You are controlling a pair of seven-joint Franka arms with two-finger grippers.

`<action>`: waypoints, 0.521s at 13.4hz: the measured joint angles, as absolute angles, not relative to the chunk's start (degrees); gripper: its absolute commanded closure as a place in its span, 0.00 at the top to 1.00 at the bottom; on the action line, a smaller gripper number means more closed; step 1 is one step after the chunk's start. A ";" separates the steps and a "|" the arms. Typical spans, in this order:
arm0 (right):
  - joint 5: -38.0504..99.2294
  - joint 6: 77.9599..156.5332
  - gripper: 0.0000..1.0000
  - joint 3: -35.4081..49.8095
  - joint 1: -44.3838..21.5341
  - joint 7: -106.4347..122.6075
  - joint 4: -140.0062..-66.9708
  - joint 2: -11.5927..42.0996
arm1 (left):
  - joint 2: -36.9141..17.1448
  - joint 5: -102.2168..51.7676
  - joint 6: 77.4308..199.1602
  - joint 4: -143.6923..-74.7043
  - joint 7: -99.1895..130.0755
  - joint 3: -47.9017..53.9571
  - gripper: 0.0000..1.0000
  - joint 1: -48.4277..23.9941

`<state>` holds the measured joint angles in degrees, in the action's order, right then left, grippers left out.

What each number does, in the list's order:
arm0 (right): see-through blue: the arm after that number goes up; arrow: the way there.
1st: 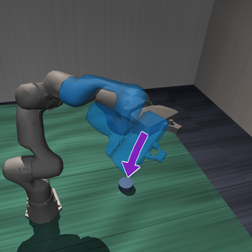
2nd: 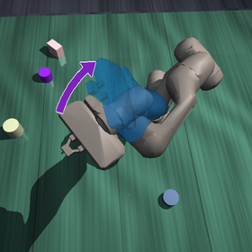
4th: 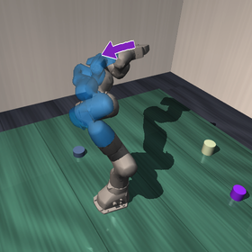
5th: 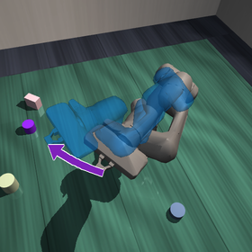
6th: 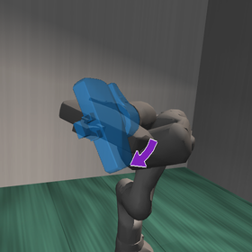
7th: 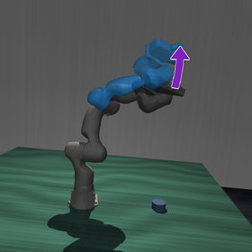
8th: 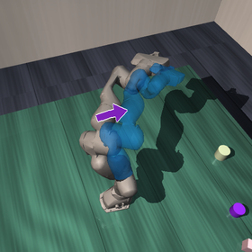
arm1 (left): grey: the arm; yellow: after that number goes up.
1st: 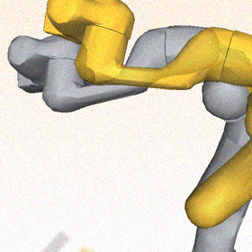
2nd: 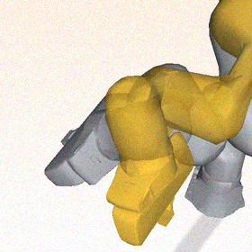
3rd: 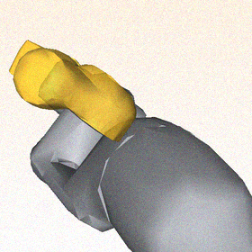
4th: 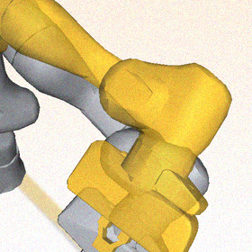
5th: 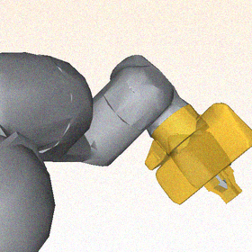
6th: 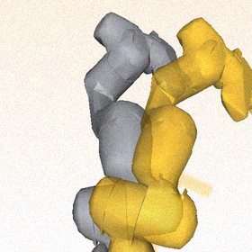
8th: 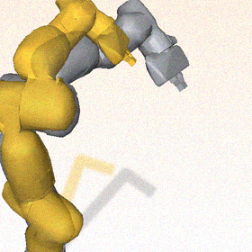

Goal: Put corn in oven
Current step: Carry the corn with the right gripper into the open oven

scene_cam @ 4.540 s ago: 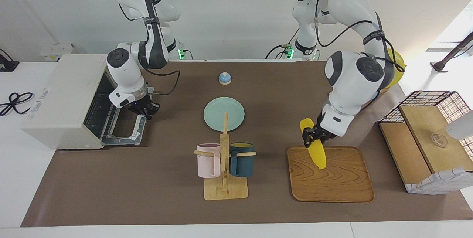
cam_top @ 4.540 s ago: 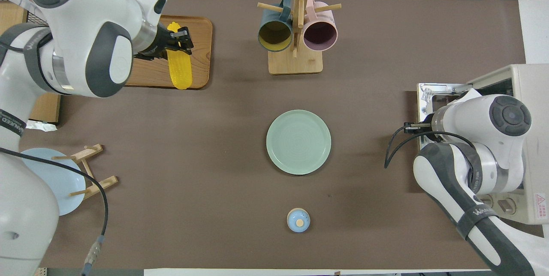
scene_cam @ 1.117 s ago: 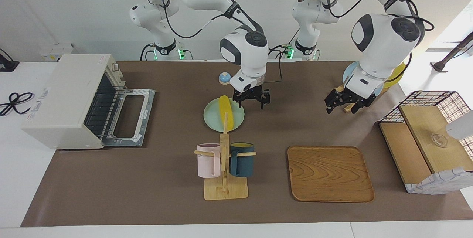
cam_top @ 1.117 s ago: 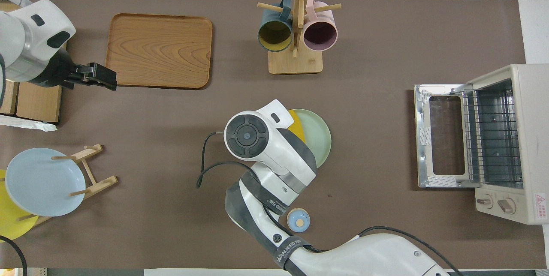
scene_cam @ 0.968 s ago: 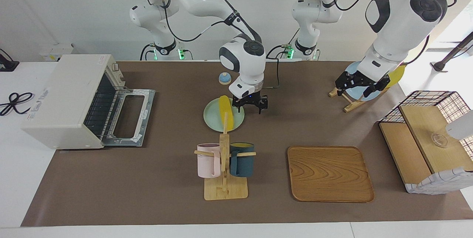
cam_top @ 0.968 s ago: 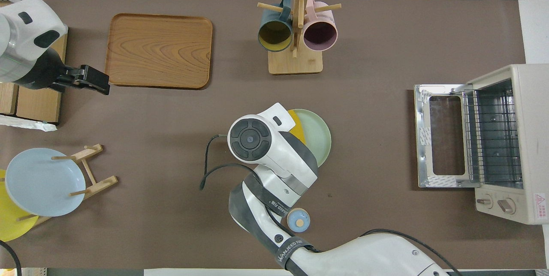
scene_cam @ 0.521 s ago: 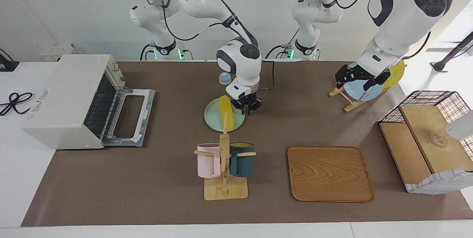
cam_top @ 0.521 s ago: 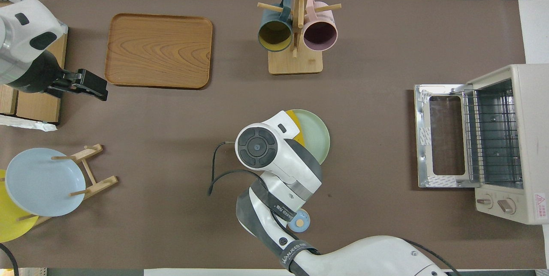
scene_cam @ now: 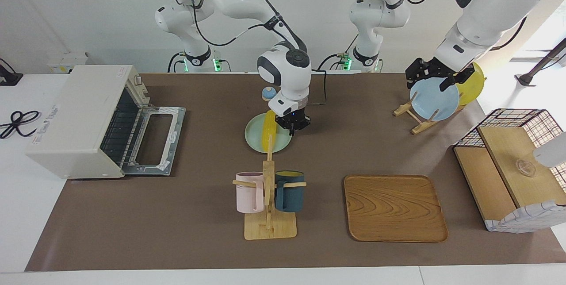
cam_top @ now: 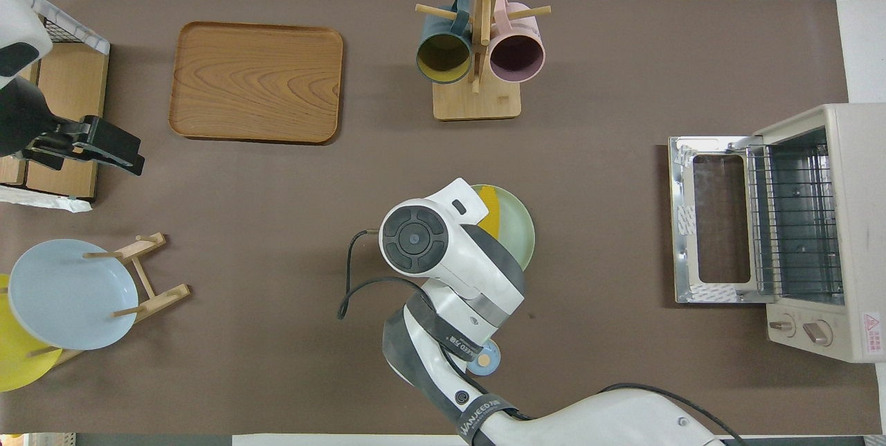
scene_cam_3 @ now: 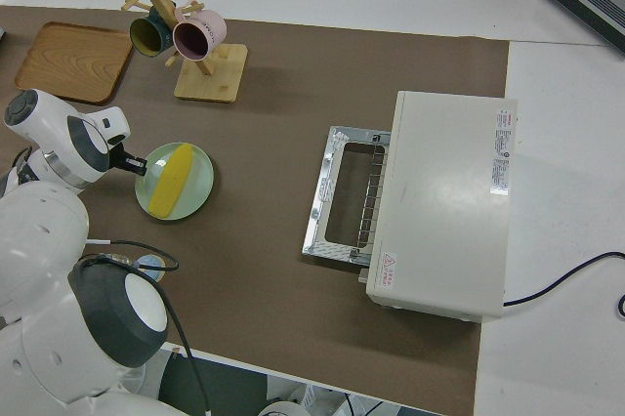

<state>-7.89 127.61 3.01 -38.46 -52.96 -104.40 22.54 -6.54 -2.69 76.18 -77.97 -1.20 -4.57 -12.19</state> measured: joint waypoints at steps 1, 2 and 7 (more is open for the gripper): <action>-8.90 123.80 0.00 2.95 -38.32 -52.96 -102.01 22.41 | -6.56 -2.69 75.17 -77.25 -1.20 -4.58 1.00 -12.19; -9.71 120.84 0.00 2.86 -38.05 -52.60 -100.16 22.25 | -6.58 -2.69 74.29 -76.68 -1.20 -4.58 1.00 -12.18; -10.56 112.03 0.00 2.22 -31.77 -43.64 -97.95 19.30 | -6.61 -2.69 75.56 -74.57 -1.19 -4.57 1.00 -11.80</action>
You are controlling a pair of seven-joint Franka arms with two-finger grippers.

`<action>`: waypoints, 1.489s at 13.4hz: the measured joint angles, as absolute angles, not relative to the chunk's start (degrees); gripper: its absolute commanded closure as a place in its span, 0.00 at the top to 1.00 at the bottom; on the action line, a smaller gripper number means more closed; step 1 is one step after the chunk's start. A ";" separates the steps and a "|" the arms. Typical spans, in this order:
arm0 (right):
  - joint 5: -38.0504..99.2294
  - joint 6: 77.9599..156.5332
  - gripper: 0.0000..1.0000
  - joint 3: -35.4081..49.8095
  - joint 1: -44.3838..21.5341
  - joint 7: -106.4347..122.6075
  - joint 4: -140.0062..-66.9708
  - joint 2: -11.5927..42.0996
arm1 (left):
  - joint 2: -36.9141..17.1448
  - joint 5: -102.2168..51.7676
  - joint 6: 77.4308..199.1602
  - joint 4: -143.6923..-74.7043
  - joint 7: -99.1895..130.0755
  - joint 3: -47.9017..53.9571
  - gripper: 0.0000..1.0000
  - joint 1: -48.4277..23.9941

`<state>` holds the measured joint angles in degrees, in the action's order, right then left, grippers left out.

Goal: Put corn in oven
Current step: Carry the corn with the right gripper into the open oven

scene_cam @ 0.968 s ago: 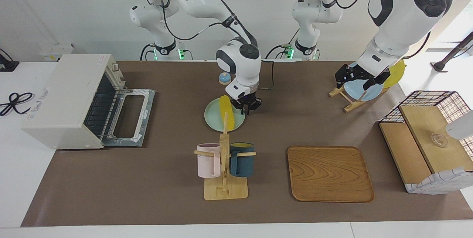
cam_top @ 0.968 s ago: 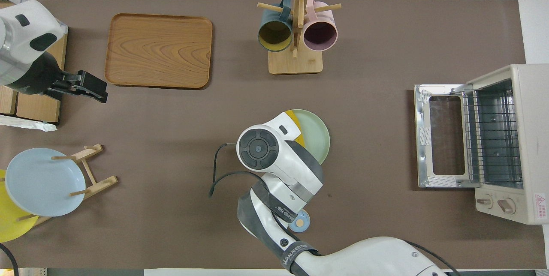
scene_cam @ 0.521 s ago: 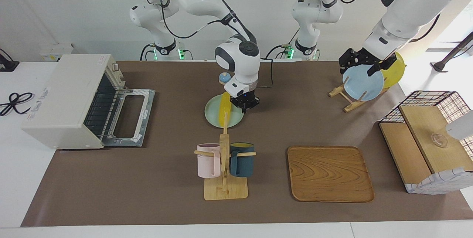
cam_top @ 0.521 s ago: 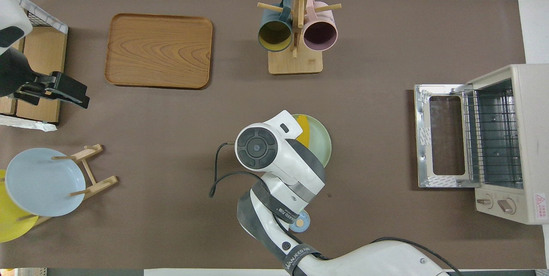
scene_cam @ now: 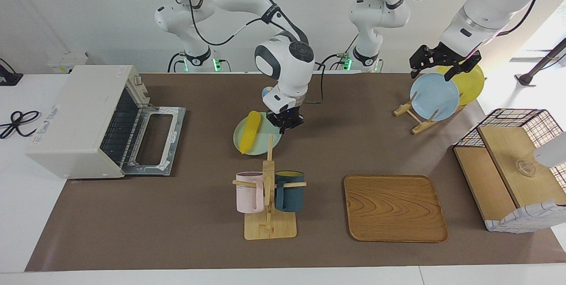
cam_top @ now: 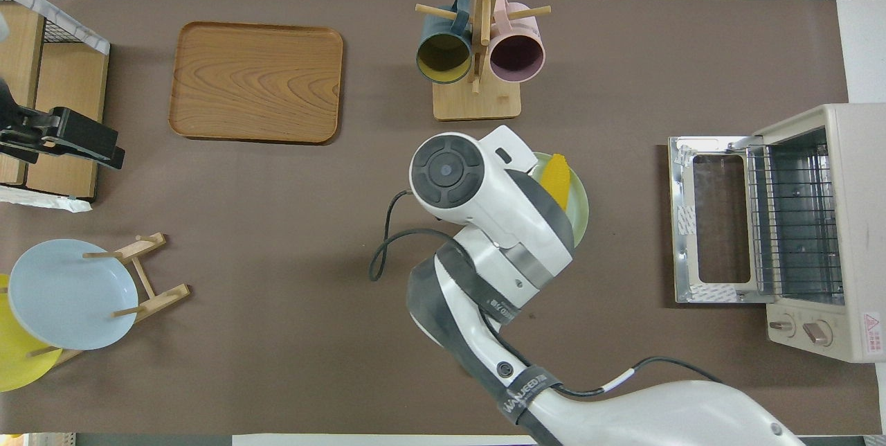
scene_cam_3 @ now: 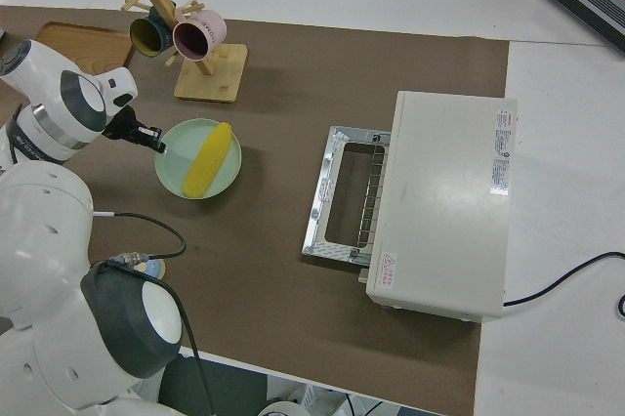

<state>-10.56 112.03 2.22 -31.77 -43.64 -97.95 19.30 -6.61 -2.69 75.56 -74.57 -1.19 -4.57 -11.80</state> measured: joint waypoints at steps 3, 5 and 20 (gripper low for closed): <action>-10.58 108.09 0.00 2.09 -26.21 -36.20 -97.96 16.89 | -7.01 -2.70 79.73 -77.01 -1.19 -4.56 1.00 -10.97; -10.78 105.88 0.00 1.99 -23.45 -32.80 -98.05 16.03 | -7.44 -2.71 82.99 -79.63 -1.19 -4.53 1.00 -10.95; -11.63 101.54 0.00 1.84 -5.41 -13.19 -105.93 9.75 | -4.09 -2.73 87.96 -87.16 -1.09 -4.68 1.00 -10.03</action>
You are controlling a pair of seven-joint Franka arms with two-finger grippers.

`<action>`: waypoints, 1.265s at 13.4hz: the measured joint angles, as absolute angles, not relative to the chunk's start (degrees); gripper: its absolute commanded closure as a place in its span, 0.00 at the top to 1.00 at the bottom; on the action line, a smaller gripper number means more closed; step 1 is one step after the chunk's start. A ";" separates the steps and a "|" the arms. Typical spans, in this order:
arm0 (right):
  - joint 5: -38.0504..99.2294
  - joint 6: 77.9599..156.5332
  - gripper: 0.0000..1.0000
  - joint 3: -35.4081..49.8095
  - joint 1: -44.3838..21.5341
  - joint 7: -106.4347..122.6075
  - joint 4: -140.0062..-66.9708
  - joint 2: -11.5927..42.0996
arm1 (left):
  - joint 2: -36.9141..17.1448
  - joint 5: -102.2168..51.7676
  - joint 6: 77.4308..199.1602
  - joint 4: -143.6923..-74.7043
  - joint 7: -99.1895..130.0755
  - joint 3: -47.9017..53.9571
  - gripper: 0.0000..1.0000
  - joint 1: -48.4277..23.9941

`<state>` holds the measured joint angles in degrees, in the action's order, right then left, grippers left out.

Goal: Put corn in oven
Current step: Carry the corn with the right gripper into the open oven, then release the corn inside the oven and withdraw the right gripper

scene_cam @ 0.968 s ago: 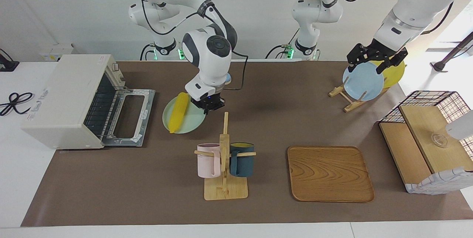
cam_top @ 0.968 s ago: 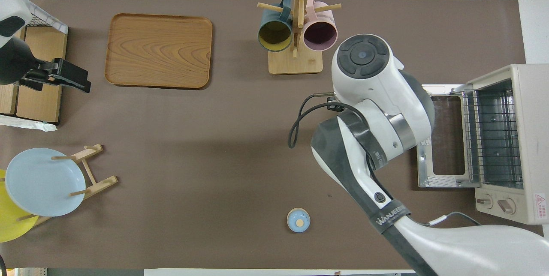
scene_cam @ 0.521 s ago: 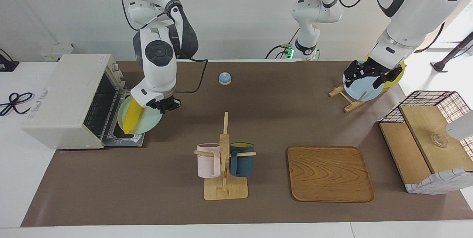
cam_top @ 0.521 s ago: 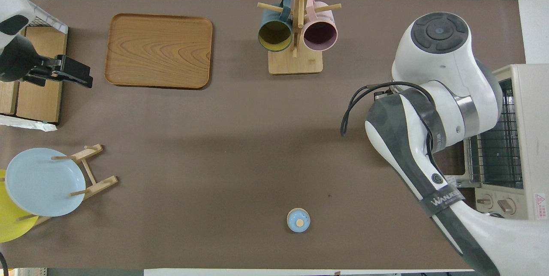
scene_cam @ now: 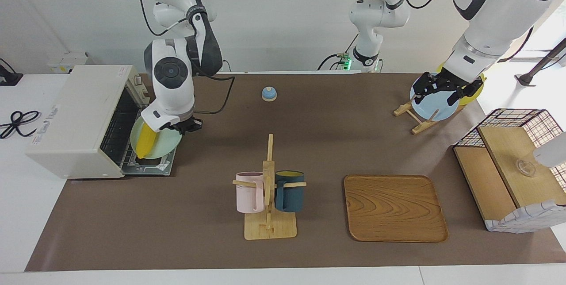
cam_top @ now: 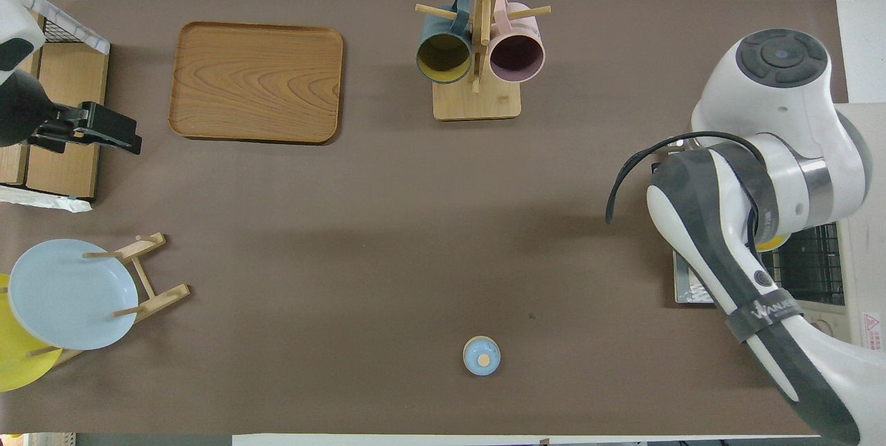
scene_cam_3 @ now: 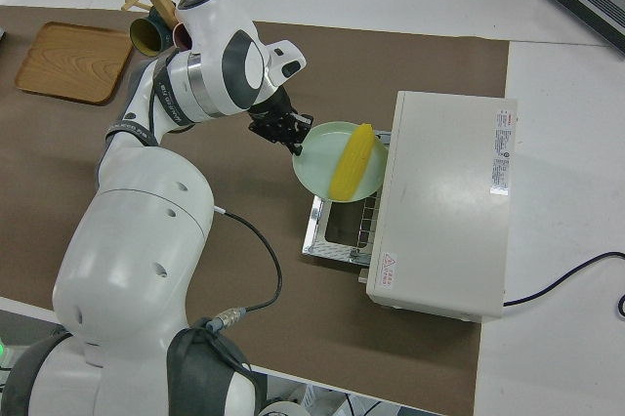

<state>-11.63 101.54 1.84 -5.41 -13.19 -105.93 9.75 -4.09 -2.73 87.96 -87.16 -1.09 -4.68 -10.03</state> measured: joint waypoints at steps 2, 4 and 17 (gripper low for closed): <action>-11.63 101.53 0.00 1.83 -3.48 -11.59 -107.17 8.66 | -0.35 -2.73 89.33 -92.25 -1.09 -4.67 1.00 -9.97; -11.63 101.54 0.00 1.83 -2.08 -10.64 -108.61 7.99 | 2.11 -2.73 90.18 -95.42 -1.09 -4.60 1.00 -9.97; -11.66 112.23 0.00 1.83 7.72 -1.30 -119.79 4.23 | 2.07 -2.73 91.16 -95.04 -1.09 -4.60 1.00 -9.84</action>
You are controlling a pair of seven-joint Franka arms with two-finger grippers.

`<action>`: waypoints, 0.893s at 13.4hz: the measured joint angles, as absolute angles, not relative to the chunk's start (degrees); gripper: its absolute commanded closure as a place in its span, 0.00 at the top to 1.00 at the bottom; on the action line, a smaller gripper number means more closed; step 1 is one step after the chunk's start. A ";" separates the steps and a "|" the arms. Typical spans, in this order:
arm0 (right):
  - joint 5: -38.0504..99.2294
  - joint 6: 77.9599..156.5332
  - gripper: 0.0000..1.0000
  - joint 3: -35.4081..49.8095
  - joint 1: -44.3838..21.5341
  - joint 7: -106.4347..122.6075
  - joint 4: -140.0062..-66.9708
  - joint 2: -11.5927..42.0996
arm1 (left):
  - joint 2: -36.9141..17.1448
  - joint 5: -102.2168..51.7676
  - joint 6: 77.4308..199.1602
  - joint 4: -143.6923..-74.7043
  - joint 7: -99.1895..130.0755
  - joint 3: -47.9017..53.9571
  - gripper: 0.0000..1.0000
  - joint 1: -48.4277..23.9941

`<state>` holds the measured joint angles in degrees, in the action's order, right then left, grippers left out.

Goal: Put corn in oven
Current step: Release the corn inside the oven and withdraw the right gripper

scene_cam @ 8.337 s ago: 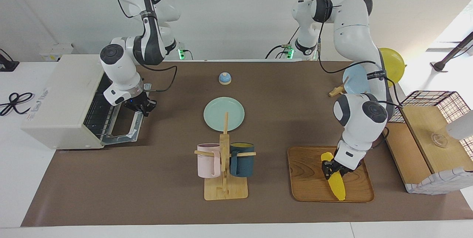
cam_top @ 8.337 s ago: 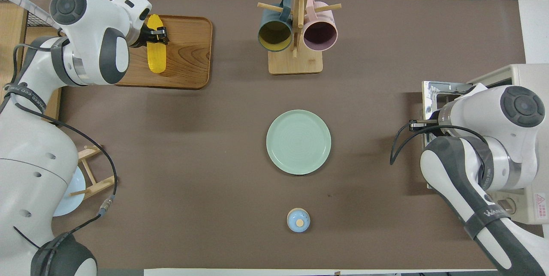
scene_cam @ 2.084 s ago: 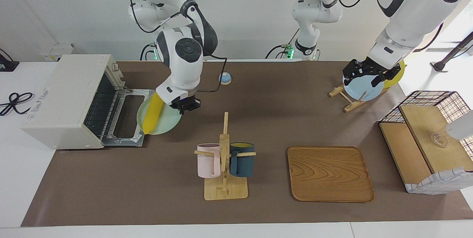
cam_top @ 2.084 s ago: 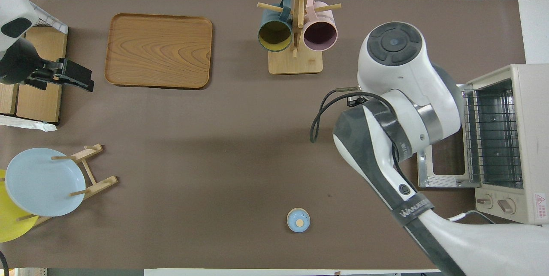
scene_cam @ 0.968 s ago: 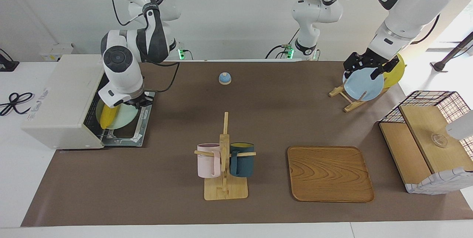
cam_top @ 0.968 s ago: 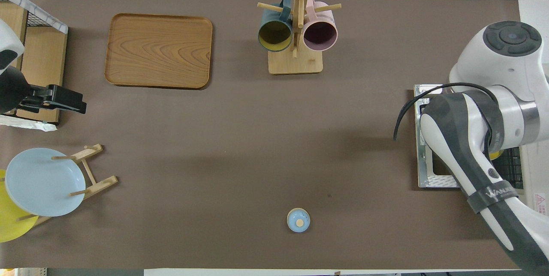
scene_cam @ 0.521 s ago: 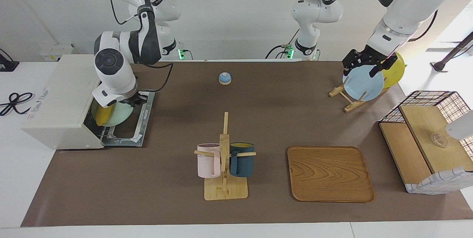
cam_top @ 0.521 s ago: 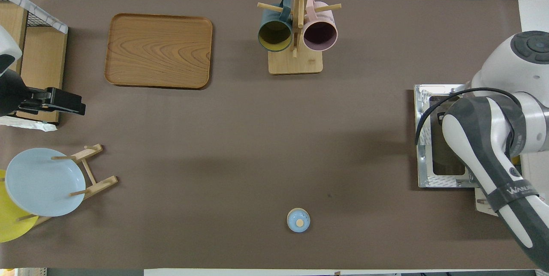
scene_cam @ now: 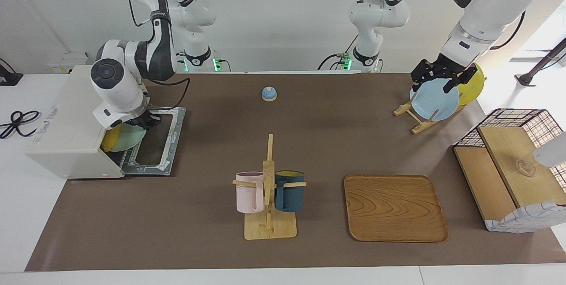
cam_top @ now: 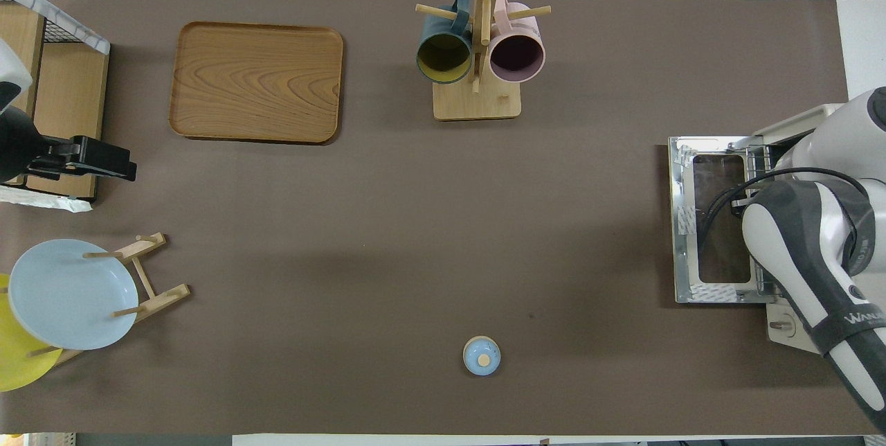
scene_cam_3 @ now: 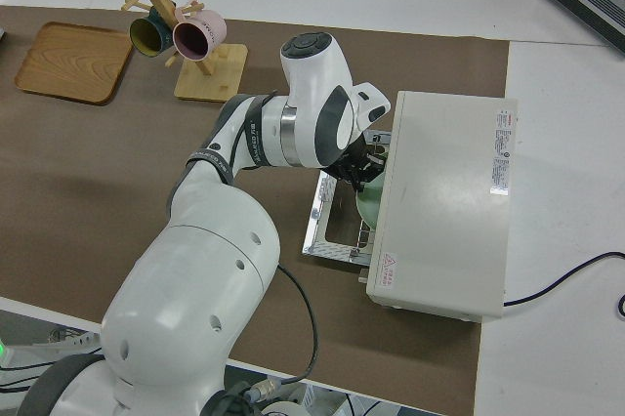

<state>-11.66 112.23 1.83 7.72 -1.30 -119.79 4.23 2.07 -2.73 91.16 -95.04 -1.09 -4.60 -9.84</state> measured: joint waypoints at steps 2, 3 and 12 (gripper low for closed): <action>-11.67 112.70 0.15 1.83 7.72 -1.30 -120.35 3.80 | 2.04 -2.73 91.16 -95.04 -1.09 -4.59 1.00 -9.84; -11.67 112.70 0.17 1.83 7.72 -1.30 -120.46 3.68 | 2.01 -2.73 91.16 -95.04 -1.09 -4.57 1.00 -9.84; -11.67 112.93 0.23 2.22 7.73 -1.30 -120.90 3.64 | 1.90 -2.73 91.15 -95.03 -1.10 -4.57 1.00 -9.84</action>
